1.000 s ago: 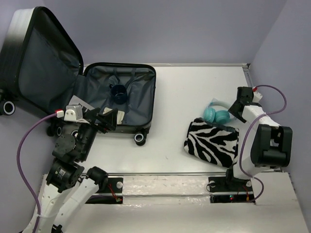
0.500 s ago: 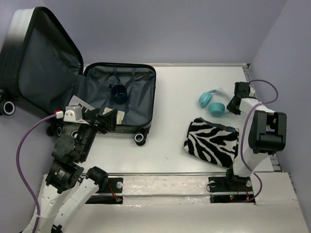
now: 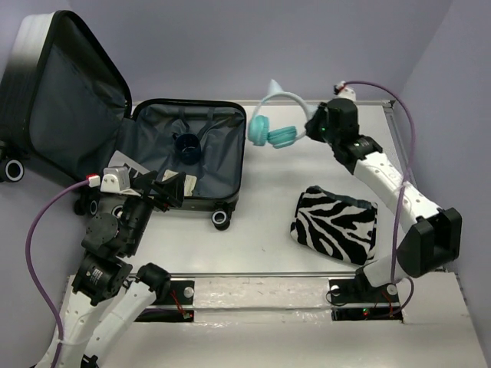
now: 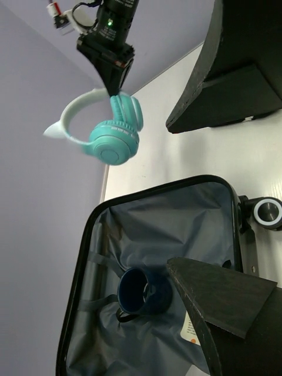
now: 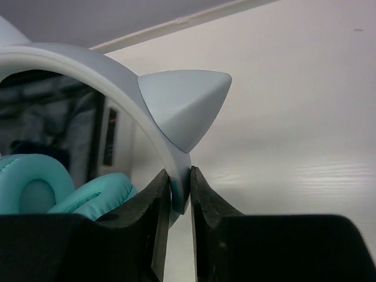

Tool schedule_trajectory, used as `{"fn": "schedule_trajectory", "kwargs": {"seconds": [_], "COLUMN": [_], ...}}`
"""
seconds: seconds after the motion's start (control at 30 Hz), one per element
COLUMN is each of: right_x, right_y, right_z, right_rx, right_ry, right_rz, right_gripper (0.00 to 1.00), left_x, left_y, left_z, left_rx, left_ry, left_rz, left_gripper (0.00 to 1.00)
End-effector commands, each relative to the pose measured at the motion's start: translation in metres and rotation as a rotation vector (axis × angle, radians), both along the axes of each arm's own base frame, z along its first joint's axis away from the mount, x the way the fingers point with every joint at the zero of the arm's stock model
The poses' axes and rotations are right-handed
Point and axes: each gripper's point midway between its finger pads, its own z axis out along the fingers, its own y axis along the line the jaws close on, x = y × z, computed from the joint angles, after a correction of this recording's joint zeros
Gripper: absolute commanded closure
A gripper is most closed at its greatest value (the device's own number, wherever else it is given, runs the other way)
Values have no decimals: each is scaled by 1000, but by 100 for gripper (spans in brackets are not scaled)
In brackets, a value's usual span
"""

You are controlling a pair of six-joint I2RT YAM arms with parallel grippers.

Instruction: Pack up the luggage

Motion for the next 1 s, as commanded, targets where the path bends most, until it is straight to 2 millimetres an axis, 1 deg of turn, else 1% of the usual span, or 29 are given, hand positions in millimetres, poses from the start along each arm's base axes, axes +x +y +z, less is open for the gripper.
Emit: {"fn": "schedule_trajectory", "kwargs": {"seconds": [0.0,0.03,0.1,0.13,0.17,0.2,0.27,0.3,0.33,0.37,0.4,0.43,0.47,0.5,0.53,0.57,0.6,0.63,0.67,0.7,0.73,0.77,0.8,0.83,0.87,0.9,0.93,0.97], "right_x": [8,8,8,10,6,4,0,-6,-5,-5,-9,-11,-5,-12,-16,-18,-36,-43,-57,-73,-102,-118,-139,-153,-171,-186,-194,-206], "right_y": [122,161,202,225,263,282,316,330,339,335,325,313,289,266,243,198,161,109,80,53,22,3,-19,-26,-32,-34,-32,-32], "right_z": [68,48,41,60,31,29,28,50,39,37,50,49,48,8,-1,23,-37,-19,-37,-55,-104,-113,-108,-115,-130,-130,-135,-151], "right_rx": [132,127,137,164,148,152,156,172,147,127,114,69,31,-30,-54,-20,-63,18,26,34,8,27,43,37,58,85,120,132], "right_ry": [-157,-115,-99,-134,-78,-74,-69,-85,-66,-60,-83,-93,-95,-17,5,-25,101,83,127,167,272,298,296,315,359,369,385,429], "right_rz": [224,293,363,403,468,502,582,641,660,648,633,614,533,494,449,343,290,172,115,58,0,-50,-100,-117,-147,-148,-153,-152], "right_gripper": [93,93,93,93,93,88,61,30,22,16,9,8,8,9,11,14,18,20,23,24,25,25,24,24,24,24,24,24], "left_x": [3,4,5,5,6,6,7,7,8,8,8,8,7,7,7,6,5,4,4,2,1,0,-1,-1,-3,-2,-1,-3], "left_y": [1,1,2,2,2,2,3,3,3,4,3,3,1,1,0,-2,-3,-5,-5,-6,-8,-9,-11,-13,-16,-20,-23,-30], "left_z": [7,6,5,5,4,4,4,3,3,2,2,2,3,3,4,4,4,5,5,7,8,9,9,9,9,9,8,8], "left_rx": [2,4,6,5,7,7,7,10,12,12,12,14,11,12,12,12,10,11,9,8,7,6,7,7,8,11,14,19], "left_ry": [-29,-26,-22,-23,-19,-18,-18,-15,-14,-13,-13,-13,-17,-18,-21,-22,-23,-28,-28,-35,-38,-42,-42,-44,-45,-42,-35,-33], "left_rz": [12,12,17,20,21,21,26,26,28,32,31,26,19,17,10,-1,-6,-18,-21,-30,-39,-50,-57,-68,-88,-101,-117,-155], "left_gripper": [1,1,1,1,1,1,1,1,1,1,1,1,1,1,1,1,1,1,1,1,1,1,1,1,1,1,1,1]}}
